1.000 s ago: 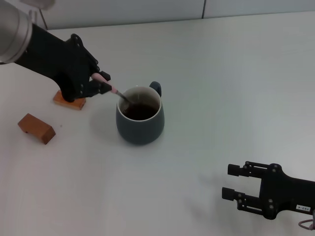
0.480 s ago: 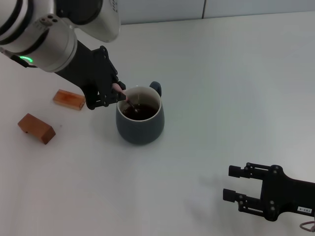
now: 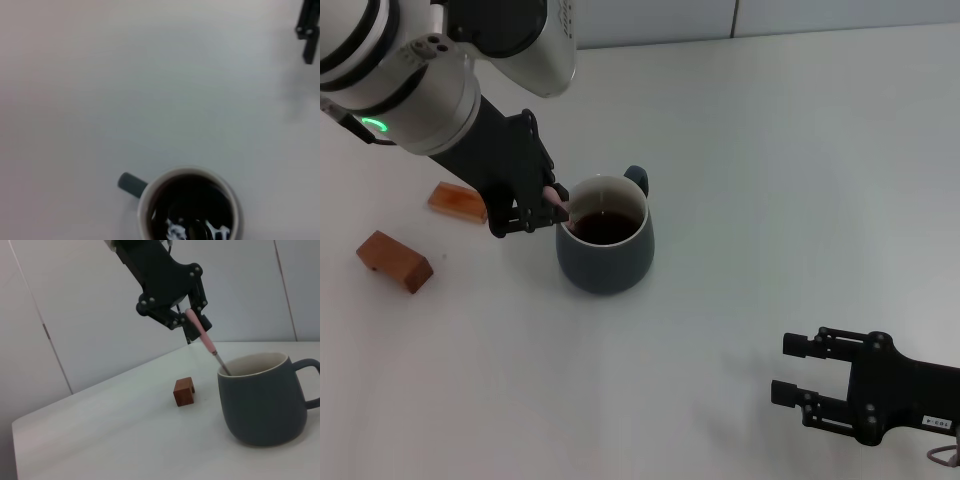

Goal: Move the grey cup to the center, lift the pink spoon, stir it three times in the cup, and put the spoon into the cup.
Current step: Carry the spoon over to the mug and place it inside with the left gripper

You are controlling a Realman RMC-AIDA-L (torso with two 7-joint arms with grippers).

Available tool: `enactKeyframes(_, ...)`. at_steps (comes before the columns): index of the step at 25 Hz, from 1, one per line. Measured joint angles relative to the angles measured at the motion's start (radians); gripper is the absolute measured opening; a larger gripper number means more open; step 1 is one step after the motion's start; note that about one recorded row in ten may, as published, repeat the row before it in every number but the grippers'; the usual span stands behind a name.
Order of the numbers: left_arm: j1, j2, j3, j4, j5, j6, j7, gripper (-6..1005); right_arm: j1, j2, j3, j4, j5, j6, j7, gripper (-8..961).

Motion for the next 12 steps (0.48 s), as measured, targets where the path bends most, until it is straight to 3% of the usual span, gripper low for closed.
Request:
enactKeyframes(7, -0.002, 0.0, 0.005, -0.006, -0.062, -0.041, 0.001, 160, 0.001, 0.001, 0.0, 0.0, 0.0, 0.0, 0.0, 632)
enactKeyframes(12, -0.006, 0.0, 0.017, -0.045, -0.035, -0.1, -0.001, 162, 0.002, 0.002, 0.0, 0.001, 0.0, -0.001, 0.004, 632)
